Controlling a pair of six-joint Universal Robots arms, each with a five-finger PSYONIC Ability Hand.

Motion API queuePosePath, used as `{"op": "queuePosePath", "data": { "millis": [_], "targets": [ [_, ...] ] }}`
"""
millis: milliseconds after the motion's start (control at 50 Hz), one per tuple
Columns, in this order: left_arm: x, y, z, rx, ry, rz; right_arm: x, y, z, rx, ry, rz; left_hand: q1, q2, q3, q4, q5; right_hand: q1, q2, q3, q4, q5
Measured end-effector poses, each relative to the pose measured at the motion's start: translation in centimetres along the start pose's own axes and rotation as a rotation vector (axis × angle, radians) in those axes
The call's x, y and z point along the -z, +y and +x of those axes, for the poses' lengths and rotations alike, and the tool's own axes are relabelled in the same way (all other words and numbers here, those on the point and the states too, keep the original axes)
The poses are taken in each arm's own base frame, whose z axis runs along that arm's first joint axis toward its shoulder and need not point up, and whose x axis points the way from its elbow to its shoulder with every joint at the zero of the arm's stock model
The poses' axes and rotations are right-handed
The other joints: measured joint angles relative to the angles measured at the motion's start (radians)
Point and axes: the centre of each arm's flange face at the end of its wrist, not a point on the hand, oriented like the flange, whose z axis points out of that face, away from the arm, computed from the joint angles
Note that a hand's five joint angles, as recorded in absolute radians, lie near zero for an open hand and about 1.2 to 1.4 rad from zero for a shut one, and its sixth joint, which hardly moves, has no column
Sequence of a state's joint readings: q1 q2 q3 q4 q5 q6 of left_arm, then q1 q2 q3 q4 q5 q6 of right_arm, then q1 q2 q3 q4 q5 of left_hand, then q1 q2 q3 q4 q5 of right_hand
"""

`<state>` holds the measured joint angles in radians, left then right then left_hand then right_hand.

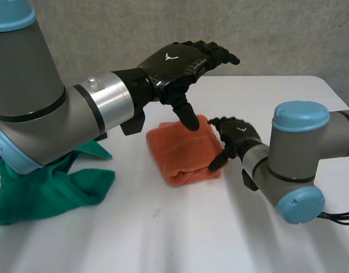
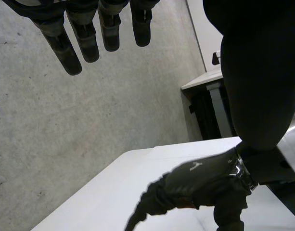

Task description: Fold the laundry.

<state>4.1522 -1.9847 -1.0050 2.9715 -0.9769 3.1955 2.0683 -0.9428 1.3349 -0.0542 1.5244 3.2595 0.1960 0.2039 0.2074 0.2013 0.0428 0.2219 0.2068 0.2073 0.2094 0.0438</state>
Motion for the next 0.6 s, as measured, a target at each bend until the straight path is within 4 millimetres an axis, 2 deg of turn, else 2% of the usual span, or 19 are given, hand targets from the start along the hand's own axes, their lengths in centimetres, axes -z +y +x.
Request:
{"op": "queuePosePath", "data": {
  "millis": [40, 100, 300, 340, 380, 420, 460, 540, 560, 600],
  "targets": [
    [0.0, 0.2, 0.0, 0.003, -0.001, -0.004, -0.7, 1.1, 0.5, -0.085, -0.024, -0.075, 0.000, 0.000, 0.000, 0.000, 0.000, 0.000, 0.000, 0.000, 0.000, 0.000],
    [0.0, 0.4, 0.0, 0.006, -0.001, -0.010, -1.2, 2.0, 0.5, -0.117, -0.053, -0.116, 0.000, 0.000, 0.000, 0.000, 0.000, 0.000, 0.000, 0.000, 0.000, 0.000],
    [0.2, 1.0, 0.0, 0.013, -0.003, -0.026, -3.9, 4.3, -0.1, -0.049, -0.061, -0.068, 0.000, 0.000, 0.000, 0.000, 0.000, 0.012, 0.014, 0.014, 0.013, 0.012],
    [0.2, 1.1, 0.0, 0.014, -0.004, -0.027, -4.4, 4.5, 0.0, -0.034, -0.050, -0.051, 0.000, 0.000, 0.000, 0.000, 0.000, 0.232, 0.251, 0.246, 0.242, 0.241],
    [0.2, 1.1, 0.0, 0.015, -0.005, -0.027, -5.0, 4.6, 0.1, -0.024, -0.039, -0.034, 0.000, 0.000, 0.000, 0.000, 0.000, 0.478, 0.583, 0.566, 0.587, 0.552],
    [0.3, 1.2, 0.0, 0.016, -0.006, -0.027, -5.5, 4.5, 0.3, -0.018, -0.025, -0.020, 0.000, 0.000, 0.000, 0.000, 0.000, 0.578, 0.701, 0.713, 0.846, 0.751],
    [0.3, 1.2, 0.0, 0.017, -0.007, -0.027, -6.1, 4.5, 0.8, -0.016, -0.005, -0.005, 0.000, 0.000, 0.000, 0.000, 0.000, 0.595, 0.739, 0.754, 0.949, 0.802],
    [0.5, 1.2, 0.0, 0.017, -0.009, -0.027, -6.8, 4.0, 1.9, -0.021, 0.032, 0.022, 0.000, 0.000, 0.000, 0.000, 0.000, 0.595, 0.737, 0.804, 0.980, 0.802],
    [0.6, 1.1, 0.0, 0.017, -0.011, -0.026, -7.5, 3.0, 3.3, -0.028, 0.070, 0.063, 0.000, 0.000, 0.000, 0.000, 0.000, 0.595, 0.737, 0.816, 0.982, 0.802],
    [0.7, 1.1, 0.0, 0.015, -0.013, -0.023, -8.1, 2.0, 4.6, -0.033, 0.101, 0.102, 0.000, 0.000, 0.000, 0.000, 0.000, 0.595, 0.737, 0.816, 0.983, 0.836]
  ]
}}
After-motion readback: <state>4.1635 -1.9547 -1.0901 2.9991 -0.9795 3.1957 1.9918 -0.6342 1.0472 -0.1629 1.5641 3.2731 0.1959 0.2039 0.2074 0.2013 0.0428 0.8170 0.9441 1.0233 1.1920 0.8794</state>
